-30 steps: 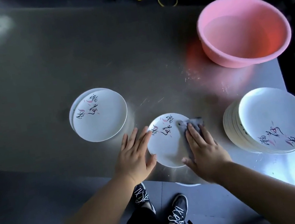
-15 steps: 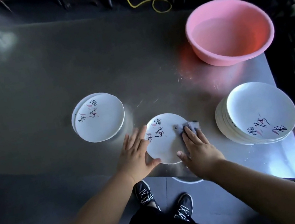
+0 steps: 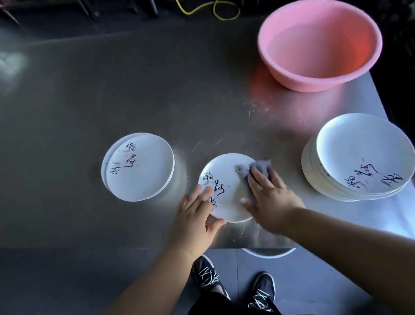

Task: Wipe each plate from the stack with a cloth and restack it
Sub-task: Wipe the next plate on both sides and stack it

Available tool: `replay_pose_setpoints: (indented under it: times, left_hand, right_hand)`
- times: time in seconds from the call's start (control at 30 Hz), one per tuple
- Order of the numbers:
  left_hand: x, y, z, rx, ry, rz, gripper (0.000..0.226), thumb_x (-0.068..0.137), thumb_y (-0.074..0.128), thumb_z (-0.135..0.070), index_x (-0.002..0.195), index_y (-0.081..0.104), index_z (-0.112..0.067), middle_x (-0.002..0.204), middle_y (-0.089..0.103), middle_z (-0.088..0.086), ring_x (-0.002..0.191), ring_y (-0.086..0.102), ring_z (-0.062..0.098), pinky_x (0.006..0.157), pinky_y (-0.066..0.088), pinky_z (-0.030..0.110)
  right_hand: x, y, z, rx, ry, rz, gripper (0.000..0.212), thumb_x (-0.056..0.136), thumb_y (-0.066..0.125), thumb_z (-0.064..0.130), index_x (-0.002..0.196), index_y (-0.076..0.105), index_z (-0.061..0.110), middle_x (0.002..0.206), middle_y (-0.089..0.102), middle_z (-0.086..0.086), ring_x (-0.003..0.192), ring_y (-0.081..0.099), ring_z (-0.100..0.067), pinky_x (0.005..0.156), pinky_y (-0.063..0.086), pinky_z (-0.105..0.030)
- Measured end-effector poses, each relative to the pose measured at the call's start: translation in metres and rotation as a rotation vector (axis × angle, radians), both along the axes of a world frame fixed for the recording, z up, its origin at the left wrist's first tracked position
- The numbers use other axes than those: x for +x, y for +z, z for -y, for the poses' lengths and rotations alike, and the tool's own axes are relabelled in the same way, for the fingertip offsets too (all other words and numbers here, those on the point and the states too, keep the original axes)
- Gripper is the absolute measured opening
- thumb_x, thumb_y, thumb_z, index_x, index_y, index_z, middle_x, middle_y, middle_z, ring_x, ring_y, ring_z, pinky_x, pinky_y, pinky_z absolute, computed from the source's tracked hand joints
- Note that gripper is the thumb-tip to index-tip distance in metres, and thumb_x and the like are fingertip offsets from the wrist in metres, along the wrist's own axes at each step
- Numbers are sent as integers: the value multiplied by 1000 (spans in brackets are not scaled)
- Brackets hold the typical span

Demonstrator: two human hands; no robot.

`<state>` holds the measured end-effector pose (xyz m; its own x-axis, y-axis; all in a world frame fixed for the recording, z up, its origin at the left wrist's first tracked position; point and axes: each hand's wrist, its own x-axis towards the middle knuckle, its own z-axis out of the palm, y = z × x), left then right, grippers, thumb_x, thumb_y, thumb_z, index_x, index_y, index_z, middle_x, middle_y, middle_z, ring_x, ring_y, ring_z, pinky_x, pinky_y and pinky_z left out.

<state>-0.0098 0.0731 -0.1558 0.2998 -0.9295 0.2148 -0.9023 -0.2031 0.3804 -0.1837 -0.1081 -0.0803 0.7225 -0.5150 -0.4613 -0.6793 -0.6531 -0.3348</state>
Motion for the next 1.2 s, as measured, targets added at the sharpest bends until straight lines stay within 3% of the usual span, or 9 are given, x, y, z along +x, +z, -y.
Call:
replay_pose_setpoints:
  times: [0.13, 0.27, 0.33, 0.47, 0.53, 0.73, 0.93, 1.1, 1.2]
  left_hand:
    - [-14, 5, 0, 8, 98, 3, 38, 87, 71, -55, 93, 65, -18, 152, 56, -2, 148, 44, 23, 116, 37, 53]
    - [-38, 24, 8, 7, 166, 64, 57, 79, 74, -76, 84, 64, -20, 110, 66, -2, 113, 60, 31, 103, 43, 51]
    - [-38, 31, 7, 42, 147, 74, 61, 76, 72, -79, 91, 67, -21, 113, 64, -2, 114, 59, 29, 104, 42, 51]
    - [-14, 29, -2, 50, 67, 99, 41, 85, 64, -57, 114, 73, -30, 132, 65, -10, 133, 52, 19, 108, 39, 53]
    - [-8, 24, -2, 27, 39, 125, 31, 89, 63, -47, 113, 76, -31, 128, 68, -12, 128, 57, 20, 104, 39, 46]
    - [-13, 16, 1, 34, 89, 93, 31, 78, 84, -35, 108, 75, -34, 125, 67, -16, 124, 57, 19, 92, 38, 40]
    - [-25, 17, 6, 51, 168, 118, 27, 84, 76, -31, 110, 75, -39, 120, 67, -17, 112, 55, 19, 89, 41, 40]
    - [-49, 25, 18, 124, 206, 27, 30, 81, 70, -60, 101, 72, -38, 101, 62, -16, 97, 60, 20, 83, 33, 39]
    - [-51, 32, 19, 201, 213, 18, 66, 72, 61, -80, 120, 65, -35, 130, 57, -14, 122, 54, 20, 93, 33, 41]
  right_hand:
    - [4, -7, 15, -30, 37, 10, 82, 104, 29, 64, 168, 1, 23, 174, -14, 15, 160, -21, -21, 127, 25, -49]
    - [-34, -5, -33, 56, 77, -85, 116, 77, -17, 89, 167, -7, 17, 173, -21, 8, 158, -26, -28, 131, 15, -46]
    - [-35, -2, -28, 80, 117, -90, 123, 69, -25, 92, 168, -5, 21, 174, -17, 9, 160, -23, -27, 131, 17, -47]
    - [-9, 2, 28, 25, 113, 26, 77, 104, 32, 65, 168, 3, 32, 174, -8, 20, 161, -12, -15, 127, 26, -48]
    - [-3, 1, 36, 6, 115, 44, 76, 107, 38, 57, 168, 2, 32, 173, -11, 23, 161, -11, -14, 127, 27, -46]
    - [-29, -10, -46, 84, 52, -51, 90, 104, 26, 68, 166, -11, 14, 172, -23, 8, 159, -25, -26, 132, 6, -43]
    - [-1, -10, 17, 9, -10, 76, 75, 107, 35, 58, 168, 9, 24, 175, -5, 15, 161, -15, -20, 129, 21, -48]
    - [-22, -4, -28, 23, 53, -13, 90, 103, 29, 67, 168, -3, 13, 175, -16, 4, 160, -20, -26, 132, 8, -42]
    - [-40, 3, -39, 68, 148, -51, 103, 90, 9, 84, 168, -7, 18, 174, -19, 9, 160, -22, -22, 130, 7, -38]
